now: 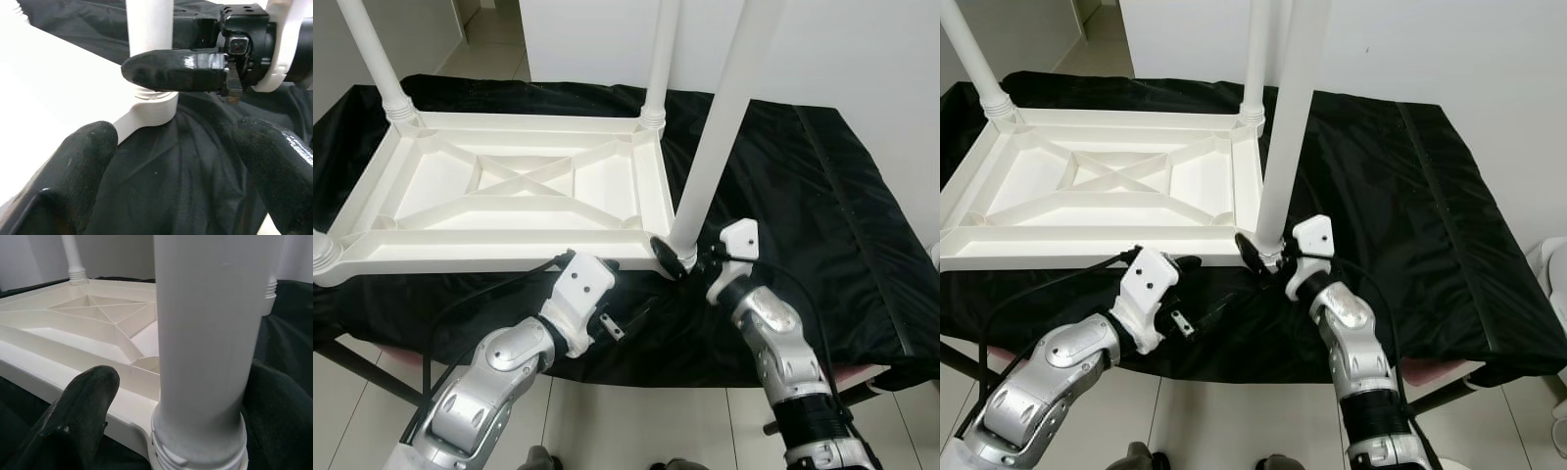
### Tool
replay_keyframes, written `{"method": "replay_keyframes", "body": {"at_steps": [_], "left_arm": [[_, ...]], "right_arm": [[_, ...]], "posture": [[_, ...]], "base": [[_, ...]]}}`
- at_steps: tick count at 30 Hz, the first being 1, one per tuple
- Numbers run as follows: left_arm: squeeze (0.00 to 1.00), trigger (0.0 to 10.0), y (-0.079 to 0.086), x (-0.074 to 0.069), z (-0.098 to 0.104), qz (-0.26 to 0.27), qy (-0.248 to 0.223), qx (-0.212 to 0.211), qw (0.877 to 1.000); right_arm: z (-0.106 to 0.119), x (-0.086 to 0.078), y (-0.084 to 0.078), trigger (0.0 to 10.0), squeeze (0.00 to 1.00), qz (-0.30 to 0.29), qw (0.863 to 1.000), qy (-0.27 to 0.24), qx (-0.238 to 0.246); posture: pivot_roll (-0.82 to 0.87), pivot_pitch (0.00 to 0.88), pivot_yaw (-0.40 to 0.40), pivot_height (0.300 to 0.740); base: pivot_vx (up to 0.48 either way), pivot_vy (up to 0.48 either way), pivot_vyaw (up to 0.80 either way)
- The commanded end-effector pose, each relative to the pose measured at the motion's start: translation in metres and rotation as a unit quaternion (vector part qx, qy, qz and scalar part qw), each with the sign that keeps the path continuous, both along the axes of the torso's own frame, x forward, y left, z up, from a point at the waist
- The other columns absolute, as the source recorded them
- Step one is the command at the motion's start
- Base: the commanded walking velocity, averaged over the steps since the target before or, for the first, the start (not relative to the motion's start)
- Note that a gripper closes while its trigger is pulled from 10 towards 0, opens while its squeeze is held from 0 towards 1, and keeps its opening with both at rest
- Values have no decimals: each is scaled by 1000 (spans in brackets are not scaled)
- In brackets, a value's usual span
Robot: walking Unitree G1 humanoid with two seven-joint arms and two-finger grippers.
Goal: Building children table
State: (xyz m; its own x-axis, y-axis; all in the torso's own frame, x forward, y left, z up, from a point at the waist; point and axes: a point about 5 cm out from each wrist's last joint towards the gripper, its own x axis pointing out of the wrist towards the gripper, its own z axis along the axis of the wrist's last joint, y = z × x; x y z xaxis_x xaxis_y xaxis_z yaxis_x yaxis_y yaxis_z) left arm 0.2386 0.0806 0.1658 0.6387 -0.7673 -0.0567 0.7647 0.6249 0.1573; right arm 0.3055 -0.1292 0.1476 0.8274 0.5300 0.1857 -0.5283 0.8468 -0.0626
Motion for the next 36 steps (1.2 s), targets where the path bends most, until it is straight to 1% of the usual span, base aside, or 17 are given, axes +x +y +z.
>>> {"method": "replay_keyframes", "body": {"at_steps": [1,6,10,20,36], "left_arm": [[0,10000,-1,-2,0,-16,1,5,1000],[0,10000,0,-1,0,-17,1,7,1000],[0,10000,3,-1,0,-18,2,11,1000],[0,10000,3,1,0,-14,0,10,1000],[0,10000,3,-1,0,-13,1,9,1000]], "right_arm": [[-2,-5,0,10000,0,-1,1000,1,5],[-1,-8,-2,10000,0,-6,1000,0,6],[-1,-15,-7,10000,0,-25,1000,1,14],[0,-12,-6,10000,0,-25,1000,-2,11],[0,-12,-7,10000,0,-24,1000,2,5]], "posture": [[-104,108,9,740],[-111,113,12,740],[-99,107,22,740],[-94,96,13,740],[-88,100,10,740]], "base": [[0,0,0],[0,0,0],[0,0,0],[0,0,0],[0,0,0]]}}
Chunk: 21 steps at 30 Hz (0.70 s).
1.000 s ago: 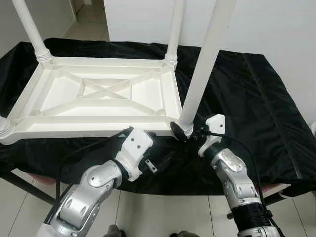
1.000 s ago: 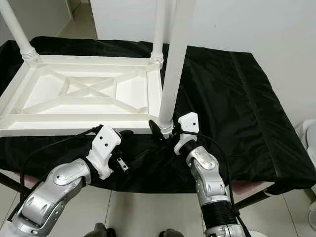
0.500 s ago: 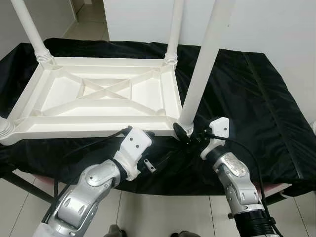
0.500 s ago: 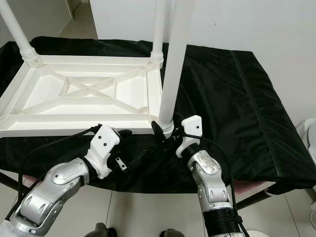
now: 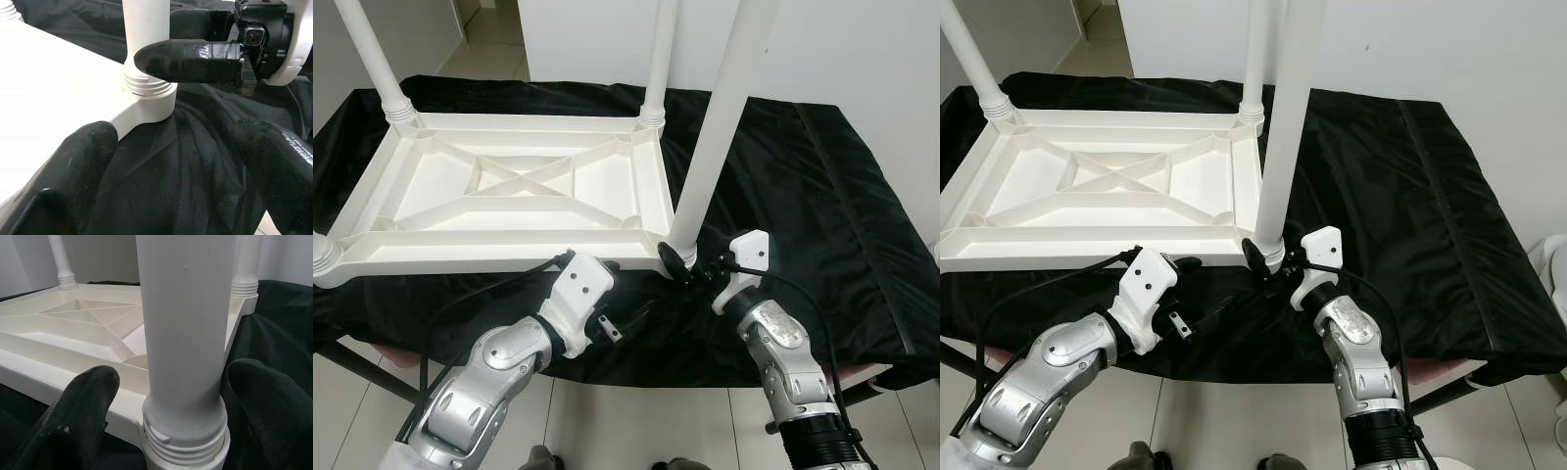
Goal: Building children table
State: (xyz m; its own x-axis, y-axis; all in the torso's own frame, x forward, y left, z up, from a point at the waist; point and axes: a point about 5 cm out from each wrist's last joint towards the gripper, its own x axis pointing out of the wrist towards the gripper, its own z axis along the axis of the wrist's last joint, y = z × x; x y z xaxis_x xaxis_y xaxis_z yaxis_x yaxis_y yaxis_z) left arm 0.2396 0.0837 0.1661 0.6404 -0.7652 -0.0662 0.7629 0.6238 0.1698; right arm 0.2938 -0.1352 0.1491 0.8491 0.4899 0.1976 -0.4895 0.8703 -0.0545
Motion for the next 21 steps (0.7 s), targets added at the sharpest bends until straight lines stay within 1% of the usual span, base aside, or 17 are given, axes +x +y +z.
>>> {"method": "replay_keyframes", "body": {"at_steps": [1,21], "left_arm": [[0,10000,0,-2,-1,-14,3,1,1000],[0,10000,0,-4,0,-15,5,0,1000]], "right_arm": [[-1,0,-1,10000,0,-3,1000,5,-1],[-2,0,-2,10000,0,-3,1000,7,-5]], "posture": [[-86,101,11,740],[-83,103,8,740]], "base": [[0,0,0],[0,0,0]]}}
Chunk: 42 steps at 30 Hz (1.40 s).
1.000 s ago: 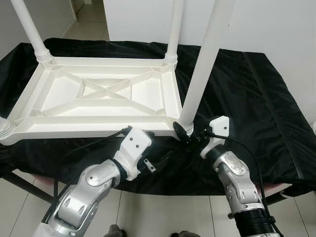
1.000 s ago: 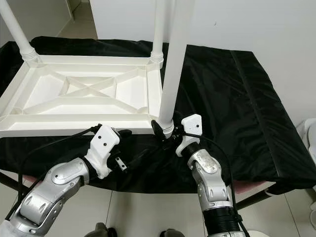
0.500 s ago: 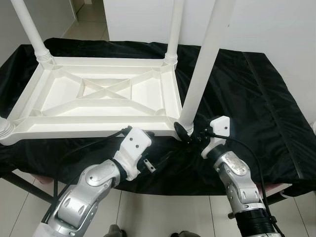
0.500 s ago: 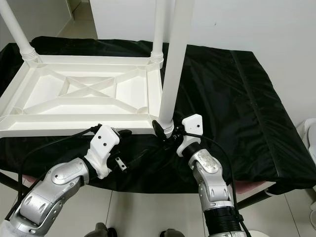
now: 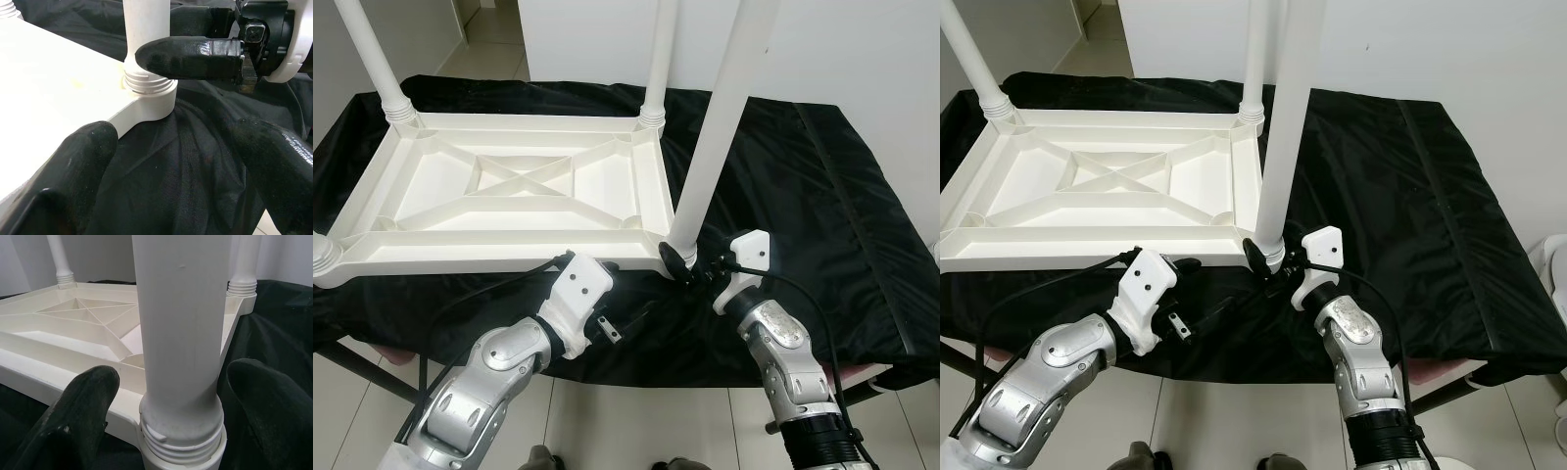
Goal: Building children table
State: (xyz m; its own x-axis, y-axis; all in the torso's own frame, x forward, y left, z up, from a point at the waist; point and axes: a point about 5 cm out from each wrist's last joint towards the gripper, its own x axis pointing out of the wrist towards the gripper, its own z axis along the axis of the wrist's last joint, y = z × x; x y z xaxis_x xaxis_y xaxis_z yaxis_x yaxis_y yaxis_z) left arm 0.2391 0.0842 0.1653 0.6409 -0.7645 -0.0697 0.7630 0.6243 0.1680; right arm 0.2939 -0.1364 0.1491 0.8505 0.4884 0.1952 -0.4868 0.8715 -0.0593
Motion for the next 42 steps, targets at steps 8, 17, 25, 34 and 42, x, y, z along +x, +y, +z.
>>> {"method": "replay_keyframes", "body": {"at_steps": [8,17,25,34,42], "left_arm": [[0,10000,-1,-4,1,-16,3,-1,1000],[0,10000,-1,-5,1,-16,3,0,1000],[0,10000,-4,-4,2,-27,2,1,1000],[0,10000,-5,-3,4,-29,0,1,1000],[0,10000,-5,-1,5,-23,-3,-1,1000]], "right_arm": [[-3,-1,-1,10000,0,-2,1000,8,-2],[-2,0,-3,10000,0,-4,1000,6,-6],[7,17,-3,10000,0,10,999,-12,-35],[6,30,6,10000,0,51,996,-10,-72],[-3,43,16,10000,0,82,991,3,-104]], "posture": [[-83,107,8,740],[-91,115,5,740],[-105,118,12,740],[-104,127,16,740],[-96,124,9,740]], "base": [[0,0,0],[0,0,0],[0,0,0],[0,0,0],[0,0,0]]}}
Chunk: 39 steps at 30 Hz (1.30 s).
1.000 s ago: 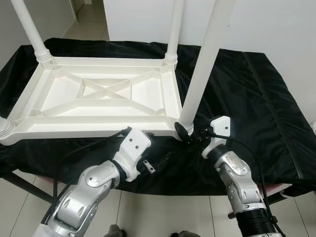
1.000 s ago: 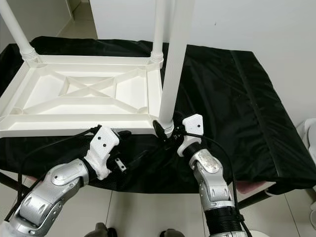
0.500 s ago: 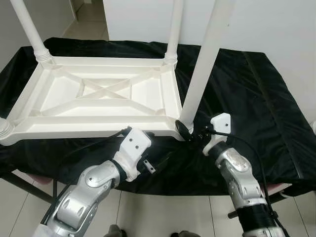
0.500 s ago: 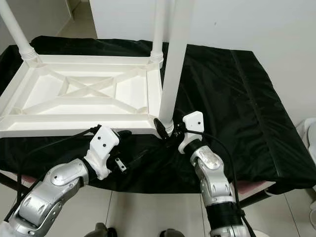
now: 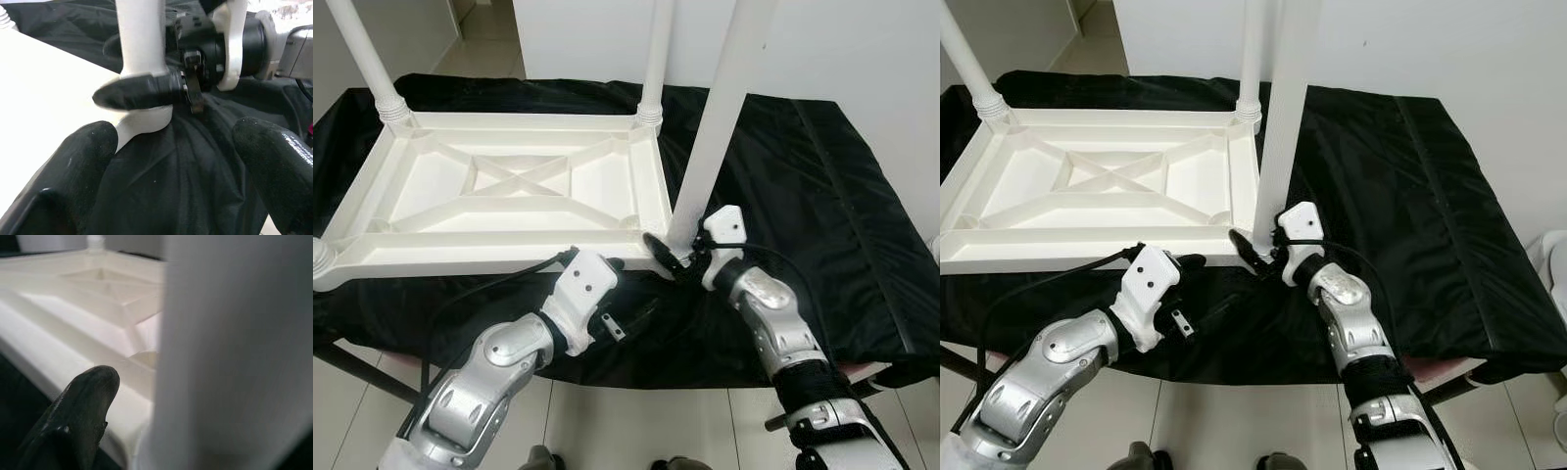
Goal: Building children table
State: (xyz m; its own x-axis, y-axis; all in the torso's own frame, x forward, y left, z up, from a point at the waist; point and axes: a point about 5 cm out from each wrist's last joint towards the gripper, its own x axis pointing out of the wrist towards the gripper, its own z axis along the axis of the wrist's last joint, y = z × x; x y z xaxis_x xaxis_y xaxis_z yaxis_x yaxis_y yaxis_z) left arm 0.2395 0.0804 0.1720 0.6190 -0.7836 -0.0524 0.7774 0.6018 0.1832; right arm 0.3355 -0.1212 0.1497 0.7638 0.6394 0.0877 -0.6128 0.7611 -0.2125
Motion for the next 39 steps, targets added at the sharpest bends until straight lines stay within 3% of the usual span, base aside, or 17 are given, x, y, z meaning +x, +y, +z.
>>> {"method": "replay_keyframes", "body": {"at_steps": [1,5,6,7,9,10,19,20,25,32,35,36,38,39], "left_arm": [[0,10000,-1,-1,-2,-7,9,1,1000],[0,10000,-1,-2,-2,-7,9,0,1000],[0,10000,-1,-2,-1,-7,8,0,1000],[0,10000,-2,-2,-1,-6,8,-1,1000],[0,10000,-2,-2,-1,-6,8,-3,1000],[0,10000,-2,-2,-1,-5,8,-3,1000],[0,10000,-3,-4,-3,-4,9,-3,1000],[0,10000,-3,-4,-4,-5,10,-3,1000],[0,10000,-4,-4,-4,-7,8,-1,1000],[0,10000,-6,-3,-4,-12,6,1,1000],[0,10000,-6,-3,-4,-13,6,1,1000],[0,10000,-7,-4,-4,-14,5,0,1000],[0,10000,-7,-4,-4,-15,5,0,1000],[0,10000,-8,-4,-5,-15,6,0,1000]], "right_arm": [[-3,3,1,10000,0,7,1000,3,-12],[-3,6,2,10000,0,8,1000,4,-13],[-2,7,4,9569,0,14,1000,0,-16],[-2,8,5,3529,0,20,1000,1,-15],[-3,10,6,3529,0,28,1000,1,-15],[-4,11,6,0,0,29,999,1,-14],[-13,3,-1,0,0,22,999,23,9],[-14,1,-2,10000,0,7,999,39,29],[-14,-3,0,10000,0,-24,997,47,60],[-14,-6,6,10000,0,-162,982,59,82],[-13,-6,7,10000,0,-174,979,59,85],[-13,-11,11,10000,0,-234,965,65,102],[-13,-13,12,10000,0,-251,960,67,106],[-13,-16,16,10000,0,-283,950,67,116]], "posture": [[-96,126,8,740],[-96,126,8,740],[-94,124,2,740],[-93,126,1,740],[-93,126,1,740],[-93,126,1,740],[-90,115,-10,740],[-90,109,-10,740],[-94,100,-9,740],[-105,92,-9,740],[-105,92,-9,740],[-108,94,-10,740],[-108,94,-10,740],[-113,96,-14,740]], "base": [[0,0,0],[0,0,0],[0,0,0],[0,0,0],[0,0,0],[0,0,0],[0,0,0],[0,0,0],[0,0,0],[0,0,0],[0,0,0],[0,0,0],[0,0,0],[0,0,0]]}}
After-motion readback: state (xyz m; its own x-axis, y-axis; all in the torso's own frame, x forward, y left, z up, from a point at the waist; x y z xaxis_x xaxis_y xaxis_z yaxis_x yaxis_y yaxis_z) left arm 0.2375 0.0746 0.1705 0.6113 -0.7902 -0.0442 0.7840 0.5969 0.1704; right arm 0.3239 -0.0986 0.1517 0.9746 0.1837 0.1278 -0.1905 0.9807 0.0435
